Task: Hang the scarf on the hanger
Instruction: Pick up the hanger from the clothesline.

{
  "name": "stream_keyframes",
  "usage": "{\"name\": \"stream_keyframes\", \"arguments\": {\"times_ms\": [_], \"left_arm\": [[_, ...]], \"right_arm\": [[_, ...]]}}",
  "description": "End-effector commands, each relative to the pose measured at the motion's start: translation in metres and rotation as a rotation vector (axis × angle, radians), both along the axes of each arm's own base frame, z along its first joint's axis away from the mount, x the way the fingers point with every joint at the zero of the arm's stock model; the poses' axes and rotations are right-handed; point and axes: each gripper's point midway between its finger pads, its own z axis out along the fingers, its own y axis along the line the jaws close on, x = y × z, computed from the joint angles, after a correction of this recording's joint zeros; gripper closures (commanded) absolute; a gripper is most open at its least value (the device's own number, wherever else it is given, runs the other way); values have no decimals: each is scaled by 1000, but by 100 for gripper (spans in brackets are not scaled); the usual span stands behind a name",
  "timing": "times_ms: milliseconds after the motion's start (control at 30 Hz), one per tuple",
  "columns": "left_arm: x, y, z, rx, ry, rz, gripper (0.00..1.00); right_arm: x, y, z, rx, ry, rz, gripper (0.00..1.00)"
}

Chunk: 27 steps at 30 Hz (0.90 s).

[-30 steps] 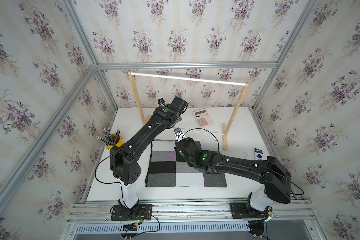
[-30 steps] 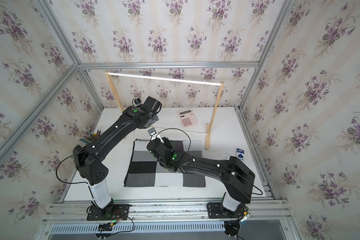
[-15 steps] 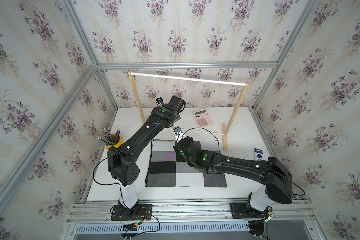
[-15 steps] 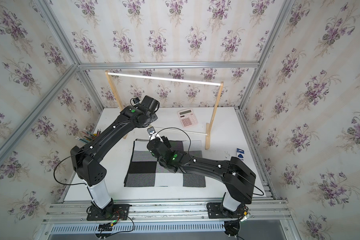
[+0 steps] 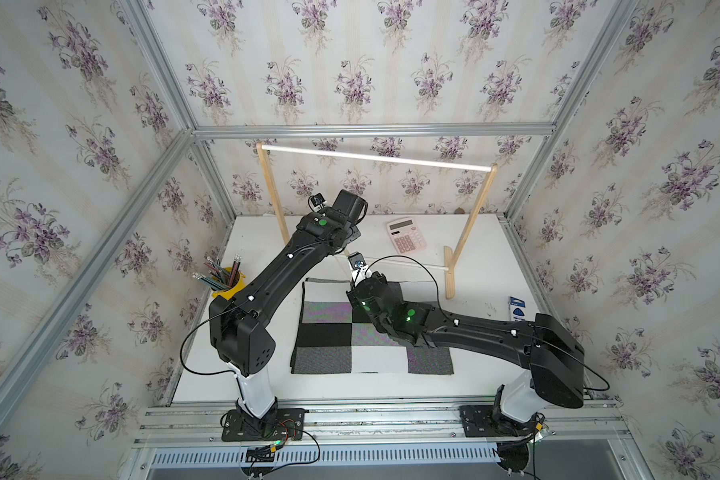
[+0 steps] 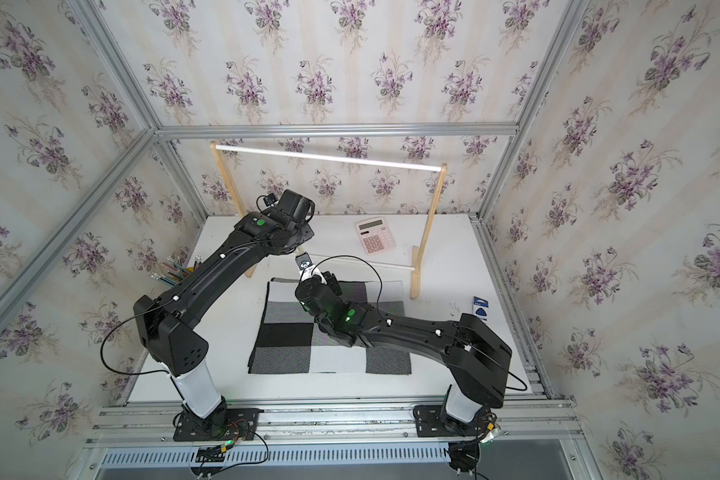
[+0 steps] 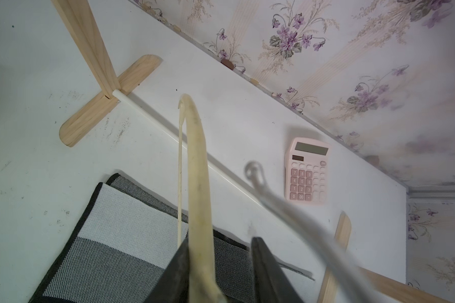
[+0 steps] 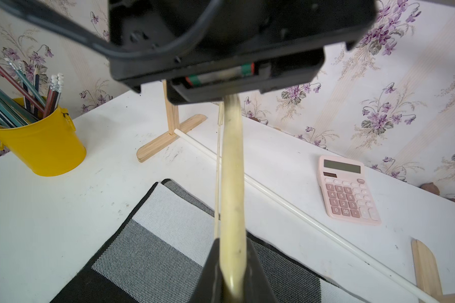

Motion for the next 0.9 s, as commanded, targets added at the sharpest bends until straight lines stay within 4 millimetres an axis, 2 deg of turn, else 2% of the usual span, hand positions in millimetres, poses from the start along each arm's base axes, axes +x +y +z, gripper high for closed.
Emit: {"name": "stream_keyframes", "arguments": {"times_ms": [0, 333, 533, 867], "left_arm": [[3, -5, 4, -27, -17, -13, 65], [5, -8, 2, -44, -10, -27, 80], [4, -7, 0, -43, -2, -30, 99], [3, -7, 3, -43, -3, -37, 100]], "right_arm": [[2, 4, 24, 86, -53, -5, 100], [3, 8, 32, 100, -69, 2, 100], [3, 9, 32, 101, -68, 4, 100], [3, 8, 30, 96, -66, 2, 100]]}}
